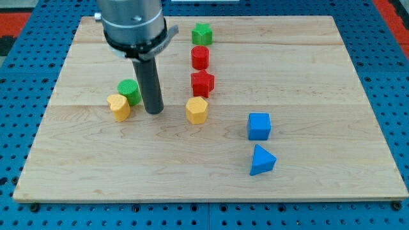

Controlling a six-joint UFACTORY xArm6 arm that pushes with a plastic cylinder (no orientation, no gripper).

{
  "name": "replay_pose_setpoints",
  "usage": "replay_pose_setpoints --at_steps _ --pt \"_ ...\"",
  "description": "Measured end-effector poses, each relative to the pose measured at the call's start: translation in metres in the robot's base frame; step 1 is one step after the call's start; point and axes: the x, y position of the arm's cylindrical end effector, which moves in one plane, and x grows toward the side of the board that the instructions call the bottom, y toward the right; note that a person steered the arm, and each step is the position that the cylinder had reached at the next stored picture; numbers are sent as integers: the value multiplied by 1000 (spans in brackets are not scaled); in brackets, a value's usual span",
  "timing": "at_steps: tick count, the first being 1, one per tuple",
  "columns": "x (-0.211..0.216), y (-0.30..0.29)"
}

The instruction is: Move the green circle to the left

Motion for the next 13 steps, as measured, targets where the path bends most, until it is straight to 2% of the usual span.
replay_pose_setpoints --at_steps 1,4,7,13 --pt "-2 0" --pt "-41 -17" --pt "-45 -42" --pt "-50 -42"
